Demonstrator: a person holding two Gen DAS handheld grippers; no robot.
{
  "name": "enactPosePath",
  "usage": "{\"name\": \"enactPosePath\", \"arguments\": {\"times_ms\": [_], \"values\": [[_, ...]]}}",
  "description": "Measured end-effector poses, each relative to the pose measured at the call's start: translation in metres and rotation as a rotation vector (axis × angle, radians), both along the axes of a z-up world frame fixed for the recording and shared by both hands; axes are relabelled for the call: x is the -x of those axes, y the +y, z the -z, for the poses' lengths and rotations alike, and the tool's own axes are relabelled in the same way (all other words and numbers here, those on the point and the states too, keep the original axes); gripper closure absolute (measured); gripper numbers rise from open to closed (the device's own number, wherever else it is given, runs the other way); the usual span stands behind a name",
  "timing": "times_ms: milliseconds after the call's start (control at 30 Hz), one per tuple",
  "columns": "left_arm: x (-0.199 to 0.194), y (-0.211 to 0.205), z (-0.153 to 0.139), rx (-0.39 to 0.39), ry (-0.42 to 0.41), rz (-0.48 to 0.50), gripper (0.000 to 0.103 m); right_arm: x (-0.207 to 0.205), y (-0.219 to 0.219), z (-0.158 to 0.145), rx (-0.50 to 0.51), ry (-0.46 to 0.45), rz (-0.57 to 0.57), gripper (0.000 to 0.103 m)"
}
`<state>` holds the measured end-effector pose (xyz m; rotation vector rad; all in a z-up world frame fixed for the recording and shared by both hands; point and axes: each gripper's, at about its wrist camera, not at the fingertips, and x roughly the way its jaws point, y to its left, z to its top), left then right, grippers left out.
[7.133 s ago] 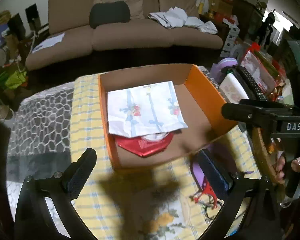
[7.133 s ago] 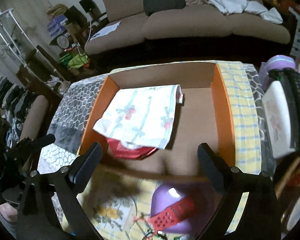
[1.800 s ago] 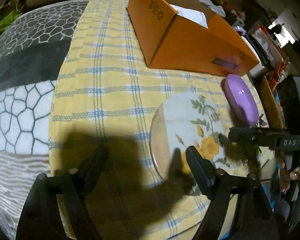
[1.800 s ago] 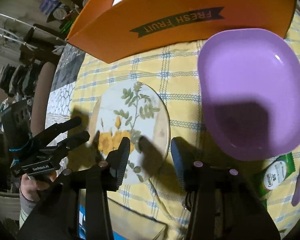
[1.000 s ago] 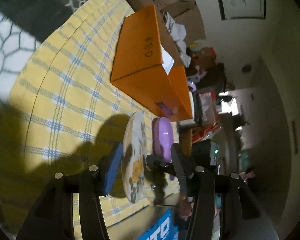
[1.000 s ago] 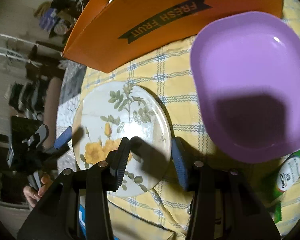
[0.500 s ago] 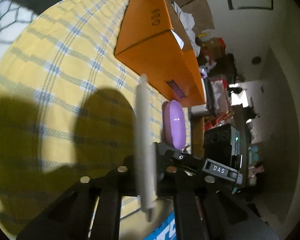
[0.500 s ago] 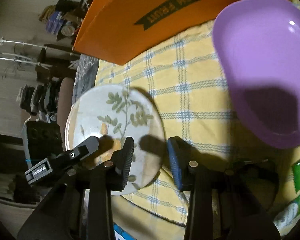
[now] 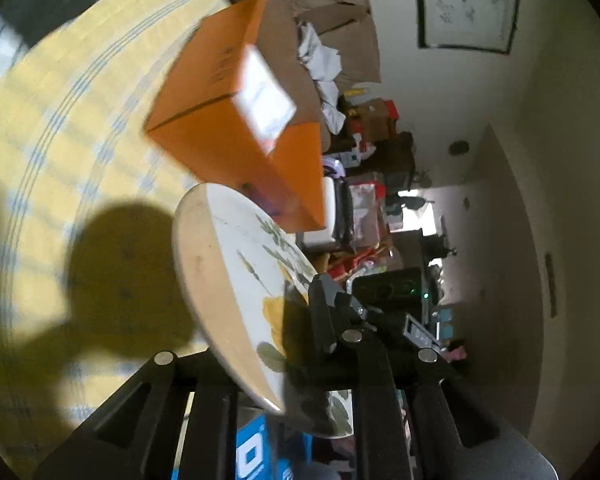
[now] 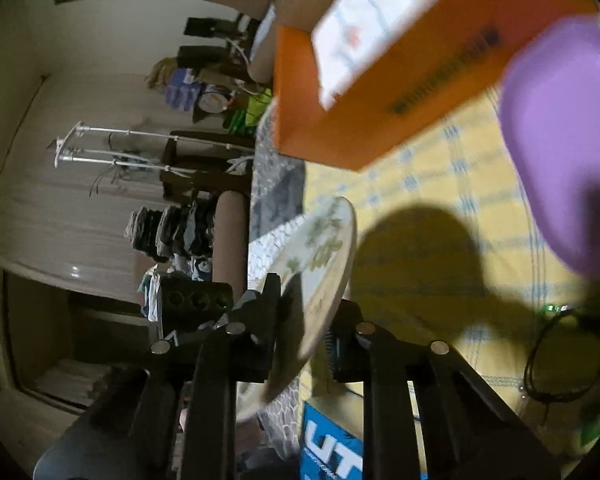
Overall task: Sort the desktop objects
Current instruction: 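Lift the floral plate with the right gripper and lay it in the box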
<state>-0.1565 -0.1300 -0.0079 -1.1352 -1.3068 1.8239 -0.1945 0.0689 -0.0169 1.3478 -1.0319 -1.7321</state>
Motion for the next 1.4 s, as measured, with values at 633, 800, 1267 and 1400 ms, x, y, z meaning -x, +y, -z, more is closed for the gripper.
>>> {"name": "enactPosePath", "arguments": {"times_ms": [633,800,1267,1400], "values": [[0.249,0.023,-0.083,0.690,0.041,-0.074,0.007,0.202,0.044,-0.046,0.040,0.080,0.129,0.087],[0.267,0.012,-0.056,0.770,-0.005,-0.102,0.007,0.245,0.031,0.002,-0.143,0.025,0.129,0.087],[0.212,0.019,-0.061,0.902,0.083,-0.020,0.007,0.246,-0.018,-0.069,-0.744,0.108,-0.015,0.049],[0.193,0.030,-0.073,0.977,0.093,-0.009,0.005,0.222,-0.012,-0.093,-0.786,0.128,-0.034,0.045]]}}
